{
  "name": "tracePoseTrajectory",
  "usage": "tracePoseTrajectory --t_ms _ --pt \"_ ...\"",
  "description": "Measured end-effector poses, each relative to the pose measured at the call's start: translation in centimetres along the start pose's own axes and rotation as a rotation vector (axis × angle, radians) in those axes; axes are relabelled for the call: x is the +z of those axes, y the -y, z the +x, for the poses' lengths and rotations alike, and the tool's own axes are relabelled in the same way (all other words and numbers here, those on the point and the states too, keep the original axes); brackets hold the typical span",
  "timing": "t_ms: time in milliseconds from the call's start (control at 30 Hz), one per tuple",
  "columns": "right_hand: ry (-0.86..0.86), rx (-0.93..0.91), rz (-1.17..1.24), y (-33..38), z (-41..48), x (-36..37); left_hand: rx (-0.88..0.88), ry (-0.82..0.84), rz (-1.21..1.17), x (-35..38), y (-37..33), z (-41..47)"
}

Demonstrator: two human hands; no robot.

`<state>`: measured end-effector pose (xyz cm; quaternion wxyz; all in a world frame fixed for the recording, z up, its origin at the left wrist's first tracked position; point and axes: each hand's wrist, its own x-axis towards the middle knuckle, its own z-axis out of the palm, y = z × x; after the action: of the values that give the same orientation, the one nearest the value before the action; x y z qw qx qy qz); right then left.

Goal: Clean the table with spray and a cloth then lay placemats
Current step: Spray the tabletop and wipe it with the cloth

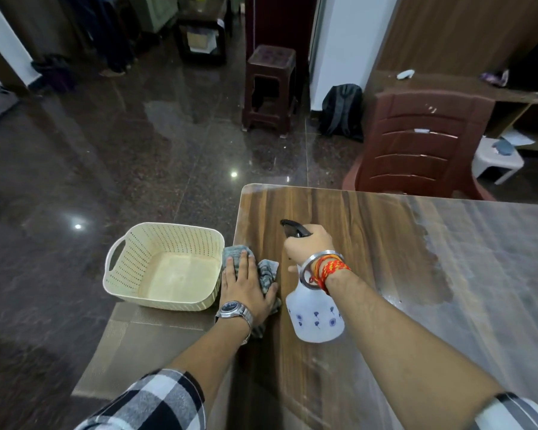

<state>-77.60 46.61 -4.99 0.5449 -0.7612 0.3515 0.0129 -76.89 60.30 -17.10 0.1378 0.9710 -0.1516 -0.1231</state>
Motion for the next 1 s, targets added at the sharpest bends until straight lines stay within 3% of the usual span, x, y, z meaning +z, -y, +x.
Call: tracePoseTrajectory --t_ms 133,400,667,867,1000 --pt "-0.025 -0.049 0.004 1.9 3.6 0.1 -0.016 -0.001 0.037 -0.2 -0.6 3.3" --pt "0.144 0.066 -0.005 3.1 9.2 0.2 -0.050 -0.027 0.084 -0.5 -1.6 10.1" --pt "0.049 0.142 0.021 -0.5 9.9 -6.0 -0.021 -0.063 0.161 -0.3 -1.2 13.1" --pt "-0.147 0.150 0.039 -6.1 4.8 -13.3 -0.032 -0.027 0.227 -0.3 -1.6 13.0" --pt "-0.186 0.261 0.037 -10.2 1.0 -15.9 -0.015 0.007 0.224 0.0 -2.5 10.6"
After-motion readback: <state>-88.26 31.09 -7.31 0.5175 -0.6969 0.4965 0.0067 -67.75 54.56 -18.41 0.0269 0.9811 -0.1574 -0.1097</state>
